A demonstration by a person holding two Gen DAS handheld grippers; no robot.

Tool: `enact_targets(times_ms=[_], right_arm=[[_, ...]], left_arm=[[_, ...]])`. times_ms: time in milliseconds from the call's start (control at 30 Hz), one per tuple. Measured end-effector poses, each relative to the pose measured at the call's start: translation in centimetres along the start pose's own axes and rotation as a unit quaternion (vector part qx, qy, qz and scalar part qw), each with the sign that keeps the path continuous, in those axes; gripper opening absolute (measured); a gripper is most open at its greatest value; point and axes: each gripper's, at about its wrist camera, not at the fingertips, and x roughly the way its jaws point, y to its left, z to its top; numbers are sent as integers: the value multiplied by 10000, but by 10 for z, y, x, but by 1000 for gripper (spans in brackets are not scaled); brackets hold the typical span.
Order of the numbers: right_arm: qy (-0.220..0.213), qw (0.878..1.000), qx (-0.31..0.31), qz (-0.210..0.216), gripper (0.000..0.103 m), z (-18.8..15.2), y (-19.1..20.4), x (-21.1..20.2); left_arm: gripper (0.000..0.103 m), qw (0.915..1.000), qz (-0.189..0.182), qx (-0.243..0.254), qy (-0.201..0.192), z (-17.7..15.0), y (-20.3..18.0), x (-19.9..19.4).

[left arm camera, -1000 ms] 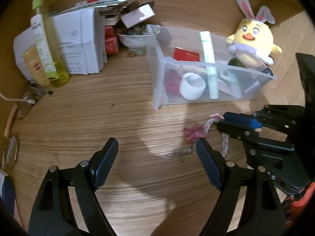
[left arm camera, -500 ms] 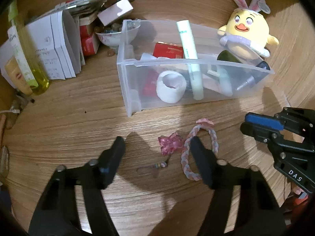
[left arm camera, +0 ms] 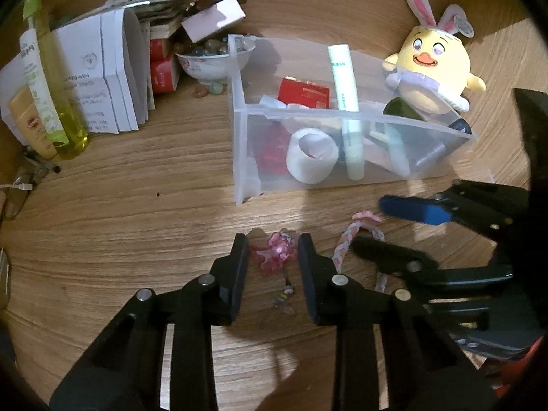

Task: Organize objects
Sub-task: 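Grasp the pink charm of the braided bracelet with the left tool, then lift the bracelet and carry it into the clear box with the left tool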

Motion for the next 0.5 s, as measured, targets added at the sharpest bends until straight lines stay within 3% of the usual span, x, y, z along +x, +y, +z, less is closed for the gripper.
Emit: enact_targets(times_ms=[67,167,500], right_arm=[[-13,10000,44,32,31,2,0,1],[-11,9999,88,84,12,2,-1,2],[-389,9988,297,12,11,-3,-12,-24]], left_arm=[[29,10000,-23,0,-58,0,0,-2],[29,9999,-29,-15,-157,-1,1,-6],[29,9991,35,-174,-373,-3,4,-23]])
